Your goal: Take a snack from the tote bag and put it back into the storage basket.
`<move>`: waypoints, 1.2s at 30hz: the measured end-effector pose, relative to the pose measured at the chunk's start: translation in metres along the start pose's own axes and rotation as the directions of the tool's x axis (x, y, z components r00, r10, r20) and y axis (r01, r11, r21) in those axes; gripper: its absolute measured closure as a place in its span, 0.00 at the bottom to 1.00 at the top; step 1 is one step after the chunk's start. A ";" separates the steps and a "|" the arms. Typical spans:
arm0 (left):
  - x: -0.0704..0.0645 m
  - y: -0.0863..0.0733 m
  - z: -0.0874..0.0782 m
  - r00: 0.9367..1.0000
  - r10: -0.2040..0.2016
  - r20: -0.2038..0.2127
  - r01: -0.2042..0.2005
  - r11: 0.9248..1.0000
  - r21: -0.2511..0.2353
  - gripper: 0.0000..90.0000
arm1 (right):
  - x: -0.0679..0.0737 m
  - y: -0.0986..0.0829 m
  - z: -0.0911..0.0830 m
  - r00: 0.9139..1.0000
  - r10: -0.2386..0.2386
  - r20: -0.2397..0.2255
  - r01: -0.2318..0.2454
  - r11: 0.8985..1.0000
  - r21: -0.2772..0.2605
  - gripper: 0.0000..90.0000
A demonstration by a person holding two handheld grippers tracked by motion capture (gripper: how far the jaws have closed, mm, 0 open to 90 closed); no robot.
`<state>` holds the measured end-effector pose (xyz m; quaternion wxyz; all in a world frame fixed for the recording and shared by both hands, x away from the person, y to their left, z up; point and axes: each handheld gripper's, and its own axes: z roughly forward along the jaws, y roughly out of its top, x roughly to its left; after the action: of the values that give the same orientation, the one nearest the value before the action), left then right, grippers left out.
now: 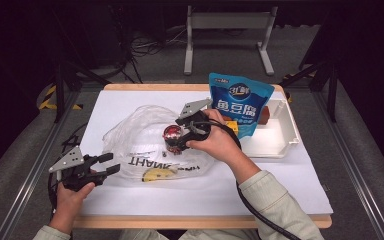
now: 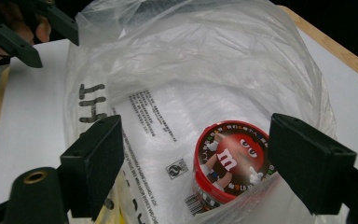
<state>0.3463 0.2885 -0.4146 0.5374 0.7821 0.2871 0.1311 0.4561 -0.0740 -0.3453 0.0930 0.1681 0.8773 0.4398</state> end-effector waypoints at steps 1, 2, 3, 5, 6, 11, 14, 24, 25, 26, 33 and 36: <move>0.000 0.000 0.000 1.000 -0.003 0.002 0.003 1.000 -0.002 0.52 | -0.001 0.000 0.002 1.000 0.002 0.003 -0.002 1.000 0.002 0.21; 0.000 0.000 0.000 1.000 -0.003 0.003 0.003 1.000 -0.002 0.52 | -0.002 0.000 0.004 1.000 0.002 0.004 -0.002 1.000 0.001 0.21; 0.000 0.000 0.000 1.000 -0.002 0.002 0.002 1.000 -0.001 0.52 | -0.003 0.000 0.006 1.000 0.000 0.005 0.000 1.000 0.004 0.21; -0.001 0.000 0.000 1.000 -0.001 0.002 0.001 1.000 -0.002 0.52 | -0.006 -0.001 0.011 1.000 -0.001 0.008 0.001 1.000 0.008 0.21; -0.001 0.000 0.000 1.000 -0.002 0.002 0.002 1.000 -0.002 0.52 | -0.007 -0.001 0.013 1.000 -0.002 0.009 0.002 1.000 0.011 0.21; 0.000 0.000 0.001 1.000 -0.001 0.004 0.001 1.000 -0.002 0.52 | -0.011 -0.004 0.023 1.000 0.005 0.016 -0.005 1.000 0.025 0.20; 0.000 0.000 0.000 1.000 0.001 0.004 -0.001 1.000 -0.002 0.52 | -0.014 -0.006 0.027 1.000 0.003 0.023 -0.004 0.999 0.033 0.20; 0.000 0.000 0.000 1.000 0.006 0.003 -0.006 1.000 -0.001 0.52 | -0.023 -0.014 0.044 0.999 0.025 0.040 -0.027 0.998 0.057 0.18; 0.000 0.000 0.000 1.000 0.006 0.003 -0.006 1.000 -0.002 0.52 | -0.024 -0.015 0.045 0.999 0.024 0.044 -0.027 0.998 0.063 0.18; 0.000 0.000 -0.001 1.000 0.005 0.002 -0.005 1.000 -0.002 0.52 | -0.025 -0.016 0.047 0.999 0.024 0.045 -0.027 0.997 0.069 0.18; 0.000 0.000 -0.001 1.000 -0.001 0.002 0.001 1.000 -0.003 0.52 | -0.030 -0.024 0.057 0.998 0.038 0.056 -0.043 0.995 0.093 0.17; 0.000 -0.001 -0.001 1.000 -0.002 0.002 0.002 1.000 -0.004 0.52 | -0.030 -0.026 0.060 0.998 0.045 0.054 -0.050 0.994 0.102 0.17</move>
<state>0.3457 0.2895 -0.4146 0.5395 0.7808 0.2868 0.1304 0.4968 -0.0554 -0.4013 0.0962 0.2046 0.8920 0.3915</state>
